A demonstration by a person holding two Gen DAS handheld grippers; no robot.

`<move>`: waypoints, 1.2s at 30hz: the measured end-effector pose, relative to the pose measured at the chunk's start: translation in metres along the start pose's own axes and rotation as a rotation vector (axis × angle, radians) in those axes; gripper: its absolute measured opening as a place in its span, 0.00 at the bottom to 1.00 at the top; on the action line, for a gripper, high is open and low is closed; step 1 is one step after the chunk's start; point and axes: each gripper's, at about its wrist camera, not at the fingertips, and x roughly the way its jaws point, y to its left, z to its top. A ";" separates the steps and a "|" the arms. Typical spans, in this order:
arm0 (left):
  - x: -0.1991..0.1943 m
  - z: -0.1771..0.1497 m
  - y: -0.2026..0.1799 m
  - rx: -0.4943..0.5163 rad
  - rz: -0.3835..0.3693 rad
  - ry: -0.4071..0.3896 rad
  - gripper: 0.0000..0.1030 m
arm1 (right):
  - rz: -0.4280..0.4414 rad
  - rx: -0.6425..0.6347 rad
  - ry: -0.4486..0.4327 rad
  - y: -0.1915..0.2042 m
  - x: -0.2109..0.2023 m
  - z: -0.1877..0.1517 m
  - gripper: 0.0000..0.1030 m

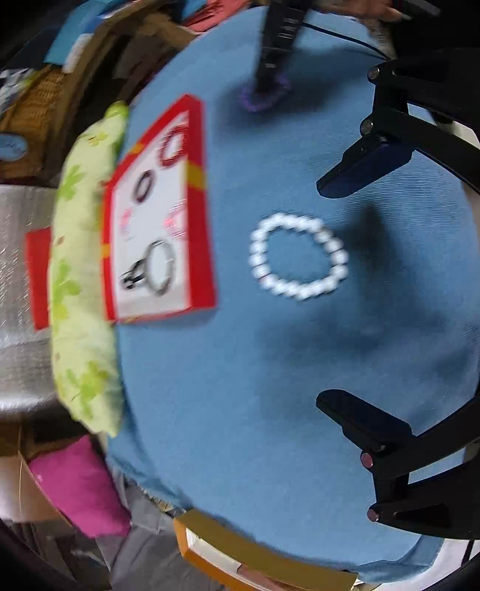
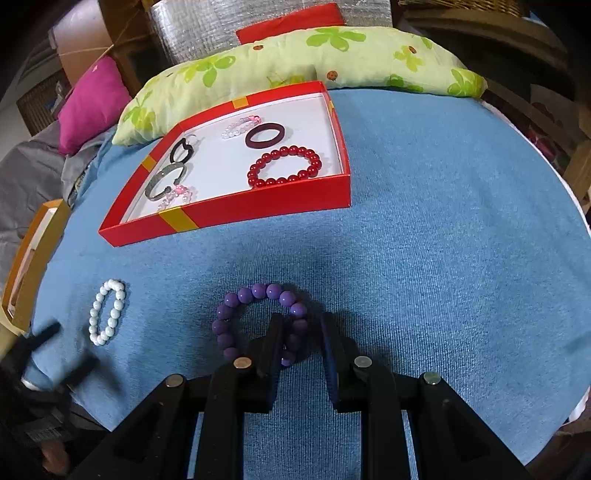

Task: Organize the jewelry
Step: 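Grasp the white pearl bracelet with the left tool while the right tool grasps the purple bracelet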

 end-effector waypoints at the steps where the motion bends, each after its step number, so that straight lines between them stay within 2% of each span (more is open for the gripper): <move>1: 0.001 0.004 0.002 -0.015 -0.012 0.006 1.00 | -0.004 -0.004 -0.002 0.001 0.000 0.000 0.22; 5: 0.022 0.010 -0.001 -0.041 -0.087 0.067 1.00 | -0.017 -0.016 -0.007 0.003 0.000 -0.001 0.21; 10: 0.038 0.004 -0.009 -0.044 -0.080 0.096 0.99 | -0.005 -0.003 -0.006 0.000 -0.001 0.000 0.21; 12: 0.038 0.004 -0.011 -0.039 -0.063 0.074 0.89 | -0.002 -0.009 -0.009 -0.001 -0.001 0.000 0.21; 14: 0.035 0.003 -0.013 -0.016 -0.059 0.052 0.62 | -0.003 -0.011 -0.017 -0.001 -0.002 0.000 0.20; 15: 0.035 0.004 -0.015 -0.006 -0.074 0.052 0.55 | -0.006 -0.012 -0.020 -0.001 -0.002 0.000 0.14; 17: 0.034 0.004 -0.015 -0.005 -0.085 0.043 0.34 | -0.007 -0.016 -0.031 0.001 -0.003 0.000 0.12; 18: 0.033 0.004 -0.016 -0.003 -0.091 0.040 0.29 | -0.004 -0.021 -0.040 0.002 -0.004 0.000 0.10; 19: 0.033 0.004 -0.016 -0.001 -0.107 0.041 0.19 | 0.002 -0.025 -0.045 0.003 -0.004 0.000 0.10; 22: 0.028 0.004 -0.012 -0.014 -0.148 0.036 0.18 | 0.018 -0.029 -0.063 0.008 -0.007 -0.001 0.10; 24: 0.024 0.005 -0.010 -0.010 -0.155 0.012 0.04 | 0.031 -0.032 -0.078 0.011 -0.010 -0.001 0.10; 29: 0.008 0.006 0.000 -0.021 -0.166 -0.050 0.03 | 0.087 -0.018 -0.123 0.017 -0.020 0.001 0.10; 34: 0.004 0.006 0.007 -0.039 -0.182 -0.053 0.03 | 0.142 0.000 -0.160 0.018 -0.029 0.003 0.10; 36: 0.007 0.005 0.006 -0.051 -0.192 -0.038 0.03 | 0.133 0.000 -0.157 0.019 -0.029 0.003 0.10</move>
